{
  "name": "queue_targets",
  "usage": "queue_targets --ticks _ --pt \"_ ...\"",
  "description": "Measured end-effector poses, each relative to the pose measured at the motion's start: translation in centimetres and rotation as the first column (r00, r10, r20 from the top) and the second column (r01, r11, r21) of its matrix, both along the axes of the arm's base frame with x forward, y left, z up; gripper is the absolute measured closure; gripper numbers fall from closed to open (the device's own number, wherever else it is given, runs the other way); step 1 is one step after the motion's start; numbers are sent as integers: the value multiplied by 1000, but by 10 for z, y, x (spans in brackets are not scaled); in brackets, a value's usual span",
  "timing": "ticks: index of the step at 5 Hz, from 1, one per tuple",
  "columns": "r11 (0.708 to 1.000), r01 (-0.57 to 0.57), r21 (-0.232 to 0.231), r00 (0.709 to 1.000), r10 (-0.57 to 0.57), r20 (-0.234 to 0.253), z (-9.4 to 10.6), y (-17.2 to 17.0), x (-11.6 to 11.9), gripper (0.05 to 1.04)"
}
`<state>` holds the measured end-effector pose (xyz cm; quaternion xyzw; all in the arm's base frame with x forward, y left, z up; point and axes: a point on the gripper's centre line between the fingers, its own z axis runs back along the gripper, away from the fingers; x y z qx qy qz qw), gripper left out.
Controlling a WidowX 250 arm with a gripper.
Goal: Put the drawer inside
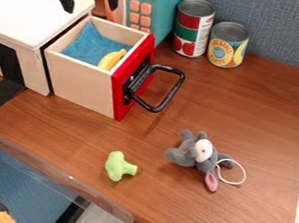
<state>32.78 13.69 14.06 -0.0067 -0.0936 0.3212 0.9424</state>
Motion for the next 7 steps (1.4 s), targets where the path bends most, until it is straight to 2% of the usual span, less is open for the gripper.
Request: queue_targets --ticks 1,2,3,4,5,6,7 --pt "1000 7 -17 999 -8 -35 -12 -3 -1 83" --pt "992 117 -41 991 -119 -60 -21 -43 5 83" --pt "980 198 -33 977 -200 -75 -28 -76 8 83" --pt "954 300 10 952 -299 -63 -26 -114 12 83" --pt "933 339 119 940 -332 -76 -34 -125 14 83" --pt "908 368 201 929 -352 -111 -65 -133 20 83" --pt "892 388 234 921 -367 -129 -88 -139 27 83"
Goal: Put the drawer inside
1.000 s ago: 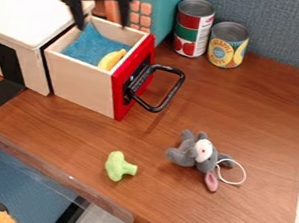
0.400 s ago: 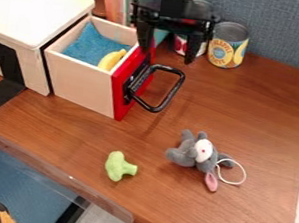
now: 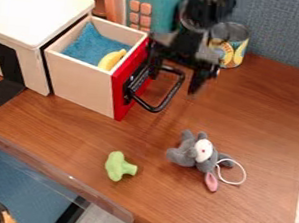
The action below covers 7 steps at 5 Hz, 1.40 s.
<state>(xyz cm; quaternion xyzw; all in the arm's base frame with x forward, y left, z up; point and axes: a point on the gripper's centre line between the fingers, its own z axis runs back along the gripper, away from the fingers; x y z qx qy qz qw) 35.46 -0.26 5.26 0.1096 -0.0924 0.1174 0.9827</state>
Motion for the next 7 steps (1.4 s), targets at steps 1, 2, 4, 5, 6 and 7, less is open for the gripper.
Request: queue_targets --ticks 1,2,4,5,6,7 --pt "998 35 53 999 -36 17 -14 -4 14 83" --pt "996 60 62 998 -58 -25 -32 -6 18 132" --pt "994 63 86 997 -59 -47 -38 -2 17 724" --pt "992 77 96 996 -72 -56 -39 -1 15 913" --pt "988 68 138 995 -58 -78 -37 8 11 956" --pt "990 -18 139 997 28 -72 -33 32 12 960"
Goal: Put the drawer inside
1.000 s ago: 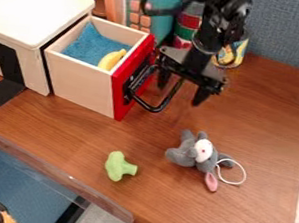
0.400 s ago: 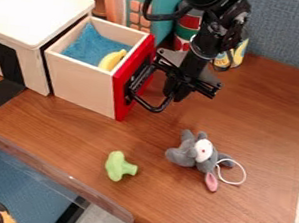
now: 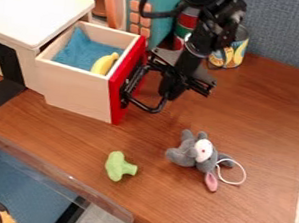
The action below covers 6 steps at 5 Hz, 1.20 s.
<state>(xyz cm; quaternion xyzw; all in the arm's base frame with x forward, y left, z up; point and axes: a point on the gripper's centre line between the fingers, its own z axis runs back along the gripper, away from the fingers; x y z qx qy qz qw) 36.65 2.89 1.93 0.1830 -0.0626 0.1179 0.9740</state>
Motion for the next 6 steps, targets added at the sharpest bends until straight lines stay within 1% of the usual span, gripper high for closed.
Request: queue_targets --ticks 1,2,4,5,6 --pt "999 -46 -19 999 46 9 3 11 2 961" --pt "998 -57 -37 998 58 23 12 16 14 962" --pt "999 -16 -30 1000 16 14 13 16 38 966" --pt "999 -12 -31 1000 12 13 12 15 40 966" --pt "1000 -1 -29 1000 1 -7 9 15 36 966"
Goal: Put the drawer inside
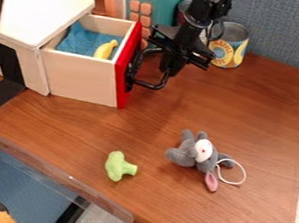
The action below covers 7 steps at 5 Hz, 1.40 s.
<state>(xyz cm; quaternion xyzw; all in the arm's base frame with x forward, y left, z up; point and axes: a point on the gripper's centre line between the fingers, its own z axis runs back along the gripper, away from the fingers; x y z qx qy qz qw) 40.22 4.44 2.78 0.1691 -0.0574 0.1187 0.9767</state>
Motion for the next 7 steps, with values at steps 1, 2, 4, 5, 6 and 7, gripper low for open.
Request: queue_targets --ticks 1,2,4,5,6,7 --pt "998 59 -11 996 -59 -59 5 4 -19 966" --pt "996 78 -53 991 -83 -107 13 20 -33 966" --pt "994 72 -76 983 -84 -164 20 50 -47 966" --pt "997 56 -54 983 -64 -173 21 65 -51 966" --pt "999 9 -46 986 -17 -167 23 86 -55 967" --pt "999 2 -51 986 -11 -169 24 88 -56 967"
